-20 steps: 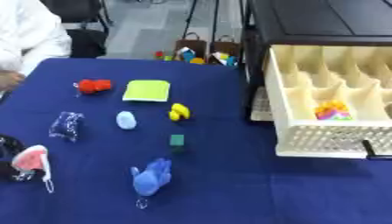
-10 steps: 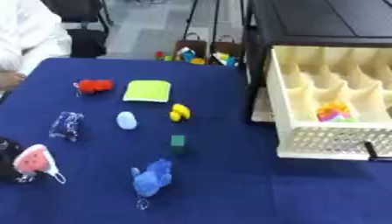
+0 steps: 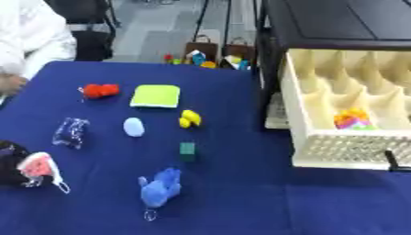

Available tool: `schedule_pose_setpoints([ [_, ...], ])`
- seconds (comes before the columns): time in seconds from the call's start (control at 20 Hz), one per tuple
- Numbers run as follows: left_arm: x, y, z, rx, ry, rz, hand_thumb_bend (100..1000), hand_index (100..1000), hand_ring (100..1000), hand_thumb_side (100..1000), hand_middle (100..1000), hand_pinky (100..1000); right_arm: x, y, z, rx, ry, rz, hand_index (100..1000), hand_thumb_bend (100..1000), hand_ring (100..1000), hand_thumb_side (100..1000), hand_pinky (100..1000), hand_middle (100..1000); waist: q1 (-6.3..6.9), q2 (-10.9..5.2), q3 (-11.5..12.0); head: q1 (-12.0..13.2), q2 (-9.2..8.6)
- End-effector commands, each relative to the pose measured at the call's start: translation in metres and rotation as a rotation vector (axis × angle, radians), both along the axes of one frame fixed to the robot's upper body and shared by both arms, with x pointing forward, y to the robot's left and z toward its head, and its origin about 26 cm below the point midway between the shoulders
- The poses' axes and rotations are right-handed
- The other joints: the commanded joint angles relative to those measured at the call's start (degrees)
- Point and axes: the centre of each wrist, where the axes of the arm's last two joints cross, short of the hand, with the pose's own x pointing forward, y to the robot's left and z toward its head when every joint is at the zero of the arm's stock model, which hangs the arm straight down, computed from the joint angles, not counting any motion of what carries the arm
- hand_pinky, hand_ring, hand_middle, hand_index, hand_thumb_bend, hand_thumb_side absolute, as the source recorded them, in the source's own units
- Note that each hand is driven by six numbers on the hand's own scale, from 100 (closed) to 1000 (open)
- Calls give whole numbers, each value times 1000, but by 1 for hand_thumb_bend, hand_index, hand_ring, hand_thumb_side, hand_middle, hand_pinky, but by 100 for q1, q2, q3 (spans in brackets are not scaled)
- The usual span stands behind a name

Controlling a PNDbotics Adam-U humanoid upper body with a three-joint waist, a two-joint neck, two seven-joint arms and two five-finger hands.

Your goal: Pick up objects from table and place into drawer.

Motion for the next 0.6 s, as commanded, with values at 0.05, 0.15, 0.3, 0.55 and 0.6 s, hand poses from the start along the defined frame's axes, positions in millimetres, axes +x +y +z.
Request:
schedule_pose_setpoints([
  [0.05,1,1,5,38,-27,-4,517,744,674,668,627,619,-3,0,7,-7,-44,8,767,100,699,1000,632,674,12,-64,-10,30,-72],
  [0.15,1,1,5,49,-33,-7,511,716,645,656,598,601,-3,-1,7,-6,-44,7,767,100,699,1000,633,674,13,-62,-16,35,-73],
  [0.3,2,1,2,62,-34,-10,489,692,616,639,572,582,-3,-1,7,-4,-45,6,767,100,699,1000,633,674,15,-52,-24,41,-74],
  [0.55,2,0,0,91,-40,-14,439,667,585,622,548,552,-3,-1,7,0,-47,6,767,100,699,1000,633,674,19,-45,-25,44,-70],
  [0.6,2,0,0,96,-43,-12,393,657,571,617,537,538,-3,-1,7,1,-47,6,767,100,699,1000,633,674,19,-45,-24,44,-71],
])
